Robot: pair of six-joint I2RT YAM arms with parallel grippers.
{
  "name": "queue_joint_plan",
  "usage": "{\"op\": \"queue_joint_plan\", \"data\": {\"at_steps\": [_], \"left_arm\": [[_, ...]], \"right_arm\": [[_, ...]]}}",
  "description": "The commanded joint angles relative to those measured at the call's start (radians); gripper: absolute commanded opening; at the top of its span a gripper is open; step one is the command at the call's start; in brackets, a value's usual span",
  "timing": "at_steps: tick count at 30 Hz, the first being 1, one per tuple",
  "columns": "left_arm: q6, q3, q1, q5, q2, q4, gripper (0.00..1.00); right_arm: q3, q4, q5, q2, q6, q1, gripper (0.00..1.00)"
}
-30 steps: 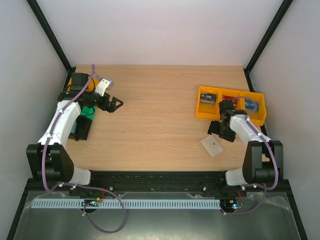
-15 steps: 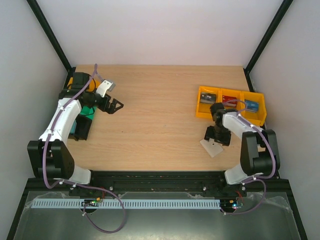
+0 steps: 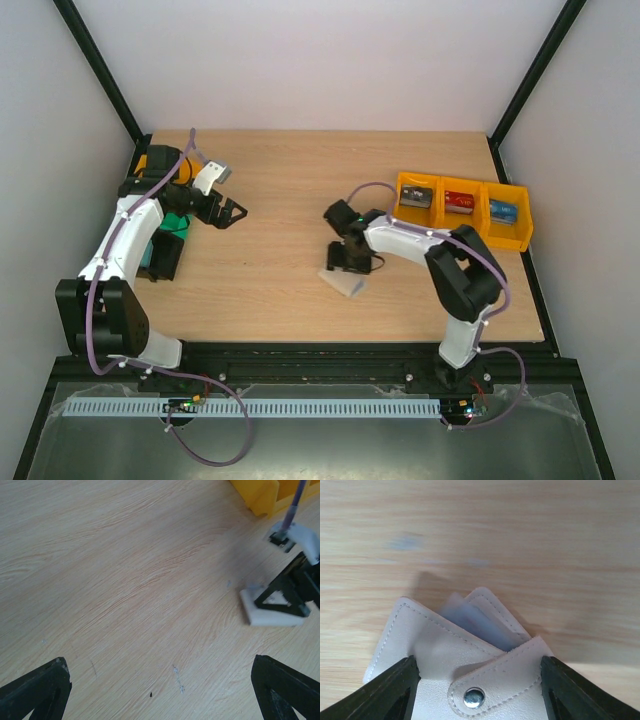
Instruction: Take the credit cards out of the card holder
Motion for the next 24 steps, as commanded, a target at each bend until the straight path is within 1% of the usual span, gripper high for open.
{"op": "queue_joint_plan", "data": {"at_steps": [1,4,7,9,12,16,19,21,24], "left_arm": [[0.002,0.025,0.008,-0.013,-0.011,-0.028,0.99],[0.003,0.027,0.007,-0.018,-0.015,-0.036,0.99],[-0.002,0.026,0.008,-0.015,-0.015,-0.041,0.99],[-0.014,0.019,0.007,-0.011,-0.014,-0.039,0.99],[-0.039,-0.007,0.007,-0.002,-0.016,-0.035,1.0],[-0.08,-0.06,0.003,0.025,-0.02,-0.042,0.99],[-0.108,-0.104,-0.01,0.036,-0.02,-0.04,0.98],[-0.132,-0.144,-0.023,0.033,-0.022,-0.015,0.97],[-0.181,-0.219,-0.053,0.001,-0.013,0.05,0.95]], "right_arm": [[0.098,0.261,-0.148,0.123,0.133,0.083,0.67],[0.166,0.233,-0.155,0.099,0.084,0.088,0.69],[0.202,0.12,-0.127,0.073,-0.04,0.085,0.77],[0.181,0.056,-0.116,0.066,-0.133,0.076,0.78],[0.133,0.027,-0.137,0.063,-0.184,0.058,0.78],[0.119,0.071,-0.24,0.089,-0.222,0.057,0.75],[0.093,0.108,-0.289,0.11,-0.236,0.057,0.7],[0.067,0.138,-0.34,0.127,-0.235,0.058,0.66],[0.032,0.194,-0.402,0.141,-0.221,0.066,0.56]]}}
